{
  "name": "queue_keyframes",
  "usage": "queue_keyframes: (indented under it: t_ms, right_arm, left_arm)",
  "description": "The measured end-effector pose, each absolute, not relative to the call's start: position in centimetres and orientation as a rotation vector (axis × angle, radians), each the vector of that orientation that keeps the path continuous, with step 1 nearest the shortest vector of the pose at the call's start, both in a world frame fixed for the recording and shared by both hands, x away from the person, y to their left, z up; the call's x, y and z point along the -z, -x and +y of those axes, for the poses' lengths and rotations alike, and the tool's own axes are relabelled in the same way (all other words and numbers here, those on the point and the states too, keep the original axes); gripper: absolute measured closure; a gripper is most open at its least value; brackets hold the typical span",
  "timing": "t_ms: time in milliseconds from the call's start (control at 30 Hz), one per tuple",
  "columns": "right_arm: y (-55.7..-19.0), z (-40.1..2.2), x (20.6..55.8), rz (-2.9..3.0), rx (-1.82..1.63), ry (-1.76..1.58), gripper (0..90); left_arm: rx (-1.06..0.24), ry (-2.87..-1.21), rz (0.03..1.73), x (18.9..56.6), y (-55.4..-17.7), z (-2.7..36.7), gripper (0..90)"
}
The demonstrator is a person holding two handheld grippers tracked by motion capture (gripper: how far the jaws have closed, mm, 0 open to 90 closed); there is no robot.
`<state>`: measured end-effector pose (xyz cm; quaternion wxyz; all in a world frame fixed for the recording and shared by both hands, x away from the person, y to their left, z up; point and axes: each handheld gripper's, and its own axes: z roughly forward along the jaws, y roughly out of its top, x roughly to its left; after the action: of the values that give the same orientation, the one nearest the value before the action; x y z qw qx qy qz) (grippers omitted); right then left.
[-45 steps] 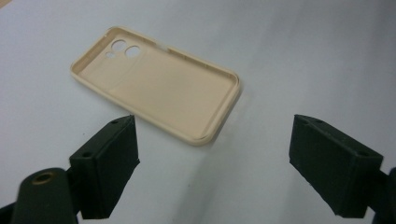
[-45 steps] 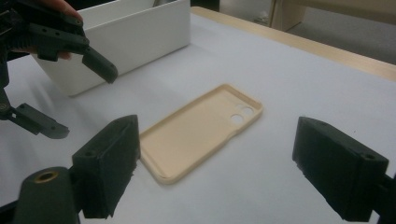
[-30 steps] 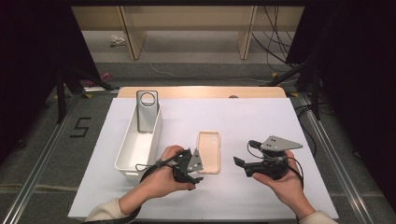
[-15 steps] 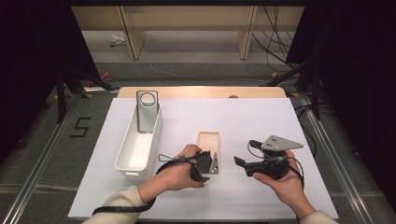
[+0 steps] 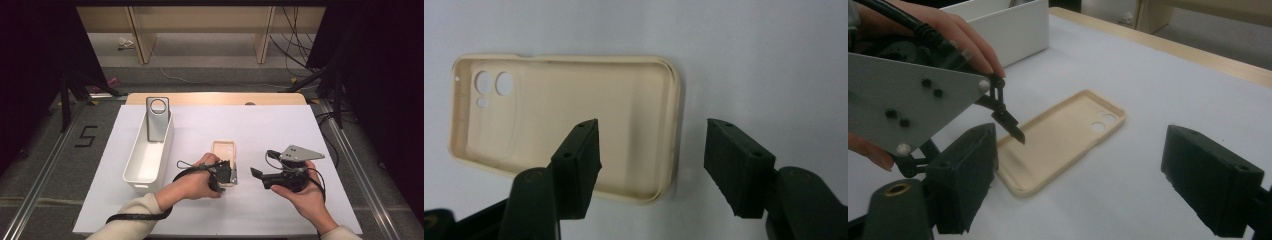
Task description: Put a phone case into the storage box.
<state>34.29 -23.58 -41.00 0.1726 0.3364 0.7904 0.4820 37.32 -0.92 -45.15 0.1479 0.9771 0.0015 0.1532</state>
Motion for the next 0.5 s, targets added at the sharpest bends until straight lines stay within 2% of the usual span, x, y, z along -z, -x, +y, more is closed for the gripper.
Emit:
queue_keyframes:
  t_ms: [167, 500]
  right_arm:
    - [-34.31, -23.59, 41.01, 2.244, -1.371, -0.955, 16.1]
    - [-34.29, -23.57, 41.00, 2.241, -1.373, -0.954, 16.1]
  left_arm:
    - [-0.466, -2.840, -0.044, 45.26, -37.56, -1.25, 40.1]
    - [-0.464, -2.864, -0.035, 45.72, -37.89, -1.37, 40.0]
